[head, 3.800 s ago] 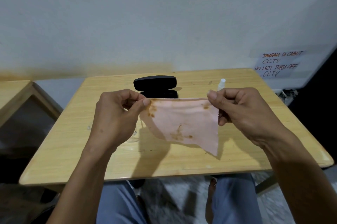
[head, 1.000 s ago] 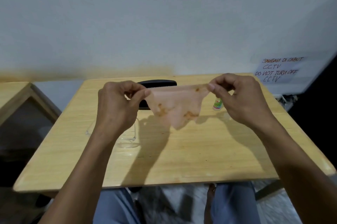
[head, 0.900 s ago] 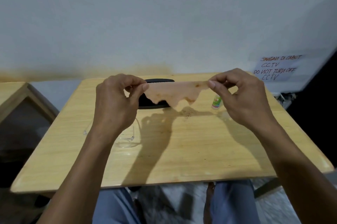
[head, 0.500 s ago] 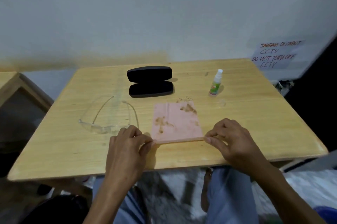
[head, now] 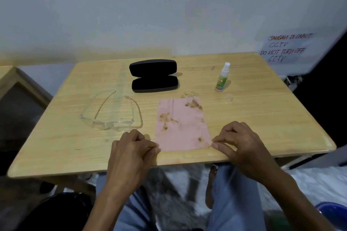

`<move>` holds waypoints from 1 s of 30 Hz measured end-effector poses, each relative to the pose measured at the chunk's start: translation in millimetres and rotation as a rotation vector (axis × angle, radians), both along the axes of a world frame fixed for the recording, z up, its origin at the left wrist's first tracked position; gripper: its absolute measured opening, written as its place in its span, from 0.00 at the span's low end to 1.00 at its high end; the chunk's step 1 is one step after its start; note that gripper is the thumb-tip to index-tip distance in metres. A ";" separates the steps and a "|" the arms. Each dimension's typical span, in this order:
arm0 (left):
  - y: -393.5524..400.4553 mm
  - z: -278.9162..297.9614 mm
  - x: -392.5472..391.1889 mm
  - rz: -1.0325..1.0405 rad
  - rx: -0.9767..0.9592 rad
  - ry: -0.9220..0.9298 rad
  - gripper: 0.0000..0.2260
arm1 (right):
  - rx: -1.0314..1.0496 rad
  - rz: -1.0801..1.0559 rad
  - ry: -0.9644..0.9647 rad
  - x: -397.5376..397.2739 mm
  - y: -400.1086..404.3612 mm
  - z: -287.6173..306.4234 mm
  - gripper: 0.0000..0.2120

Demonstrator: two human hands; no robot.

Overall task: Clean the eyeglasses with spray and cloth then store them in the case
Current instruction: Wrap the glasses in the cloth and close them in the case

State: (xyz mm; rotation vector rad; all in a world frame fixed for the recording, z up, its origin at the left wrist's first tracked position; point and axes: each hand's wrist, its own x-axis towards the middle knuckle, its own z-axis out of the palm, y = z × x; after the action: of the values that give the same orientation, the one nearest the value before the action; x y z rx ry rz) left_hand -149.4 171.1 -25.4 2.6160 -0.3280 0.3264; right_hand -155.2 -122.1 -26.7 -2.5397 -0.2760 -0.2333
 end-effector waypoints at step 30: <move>125.8 60.1 72.2 0.562 -0.557 0.370 0.11 | 0.470 -0.011 0.483 100.9 188.5 44.5 0.16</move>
State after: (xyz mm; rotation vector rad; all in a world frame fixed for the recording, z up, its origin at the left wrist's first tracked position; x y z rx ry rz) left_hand -77.2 297.0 34.7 2.1013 0.5573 0.0853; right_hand -54.3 66.5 17.8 -2.0496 -0.0118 0.2819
